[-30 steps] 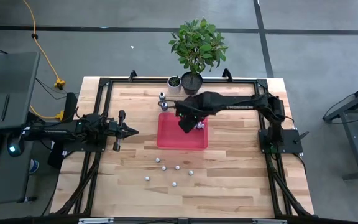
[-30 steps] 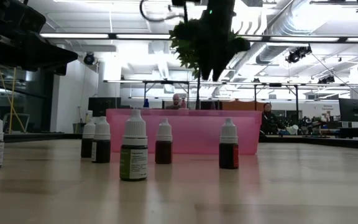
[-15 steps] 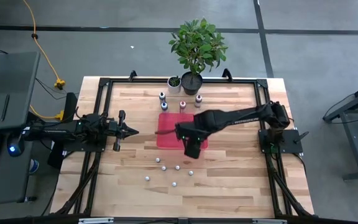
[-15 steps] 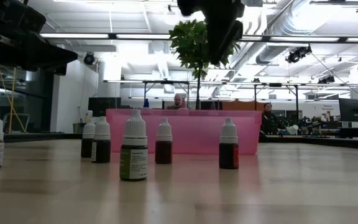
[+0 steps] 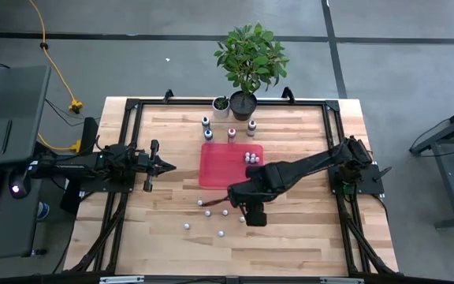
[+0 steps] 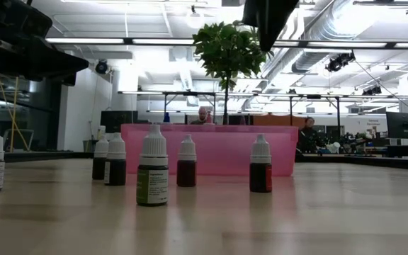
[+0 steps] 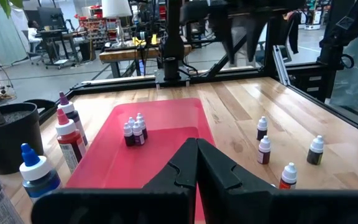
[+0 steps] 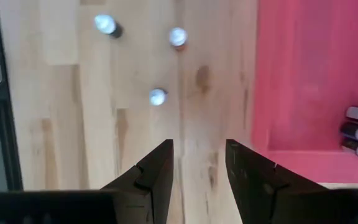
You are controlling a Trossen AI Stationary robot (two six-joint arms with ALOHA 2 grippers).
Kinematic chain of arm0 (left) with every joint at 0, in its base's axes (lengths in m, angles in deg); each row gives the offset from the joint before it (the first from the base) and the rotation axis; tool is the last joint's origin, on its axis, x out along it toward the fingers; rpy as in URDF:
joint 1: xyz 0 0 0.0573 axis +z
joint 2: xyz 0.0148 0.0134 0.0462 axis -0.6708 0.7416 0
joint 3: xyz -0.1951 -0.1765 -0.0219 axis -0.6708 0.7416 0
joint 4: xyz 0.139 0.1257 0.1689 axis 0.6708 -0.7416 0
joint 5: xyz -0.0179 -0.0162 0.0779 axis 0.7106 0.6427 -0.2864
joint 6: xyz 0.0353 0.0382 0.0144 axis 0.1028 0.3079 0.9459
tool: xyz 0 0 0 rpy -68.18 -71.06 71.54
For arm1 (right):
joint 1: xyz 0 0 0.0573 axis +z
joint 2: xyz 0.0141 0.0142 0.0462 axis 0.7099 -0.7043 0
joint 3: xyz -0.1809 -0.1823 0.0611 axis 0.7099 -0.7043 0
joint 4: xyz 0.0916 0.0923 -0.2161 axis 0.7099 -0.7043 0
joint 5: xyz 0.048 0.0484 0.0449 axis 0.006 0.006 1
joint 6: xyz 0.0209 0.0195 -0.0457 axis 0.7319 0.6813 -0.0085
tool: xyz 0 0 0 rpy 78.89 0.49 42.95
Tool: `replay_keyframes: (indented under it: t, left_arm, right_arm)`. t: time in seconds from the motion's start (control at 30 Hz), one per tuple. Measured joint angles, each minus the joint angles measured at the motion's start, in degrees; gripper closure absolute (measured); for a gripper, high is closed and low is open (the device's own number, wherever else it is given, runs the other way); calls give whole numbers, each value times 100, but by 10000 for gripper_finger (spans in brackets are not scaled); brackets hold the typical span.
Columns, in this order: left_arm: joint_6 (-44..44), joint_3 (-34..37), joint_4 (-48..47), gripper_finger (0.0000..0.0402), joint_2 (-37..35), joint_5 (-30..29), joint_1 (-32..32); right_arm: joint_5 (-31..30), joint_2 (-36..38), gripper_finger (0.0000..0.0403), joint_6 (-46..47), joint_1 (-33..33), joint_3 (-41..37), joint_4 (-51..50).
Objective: Pick & Place food coloring
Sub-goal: Put the small red food coloring bottle into the pink container
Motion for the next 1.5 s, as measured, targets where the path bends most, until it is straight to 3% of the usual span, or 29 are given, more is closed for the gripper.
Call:
replay_keyframes:
  t: [0.47,0.83,1.5]
  left_arm:
    - [0,0,0,401,1,-1,1]
    - [2,0,0,401,0,0,0]
    - [0,0,0,401,2,0,1]
  right_arm:
    - [154,-441,267,186,620,-2,400]
    - [-174,-1049,267,-61,498,-7,720]
    - [-144,-1439,267,413,447,-2,853]
